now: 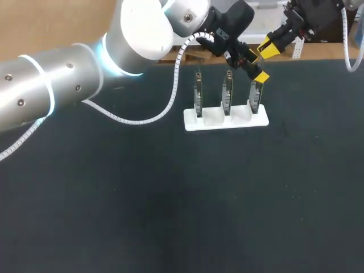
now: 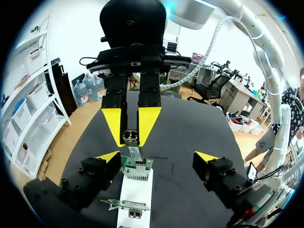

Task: Pick up the optical module with the left hand, and insert it into the network port with the right hand.

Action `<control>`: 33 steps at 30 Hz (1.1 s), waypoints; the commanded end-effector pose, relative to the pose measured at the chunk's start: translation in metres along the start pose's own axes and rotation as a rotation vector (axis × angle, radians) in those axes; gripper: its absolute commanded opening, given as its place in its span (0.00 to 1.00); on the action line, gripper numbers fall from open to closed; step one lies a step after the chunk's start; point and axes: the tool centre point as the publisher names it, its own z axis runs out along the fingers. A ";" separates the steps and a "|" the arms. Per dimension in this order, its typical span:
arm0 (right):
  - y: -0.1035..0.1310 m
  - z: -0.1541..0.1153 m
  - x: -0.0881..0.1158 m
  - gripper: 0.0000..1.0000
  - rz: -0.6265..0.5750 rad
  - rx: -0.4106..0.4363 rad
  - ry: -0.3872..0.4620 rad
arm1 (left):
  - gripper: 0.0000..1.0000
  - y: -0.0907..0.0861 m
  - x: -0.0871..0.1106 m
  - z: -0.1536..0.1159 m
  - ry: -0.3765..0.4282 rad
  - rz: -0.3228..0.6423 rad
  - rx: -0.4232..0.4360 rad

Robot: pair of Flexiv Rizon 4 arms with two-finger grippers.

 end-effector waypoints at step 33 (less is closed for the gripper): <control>0.003 0.006 0.006 0.00 0.007 -0.012 0.015 | 1.00 -0.001 0.000 0.000 0.001 -0.001 -0.003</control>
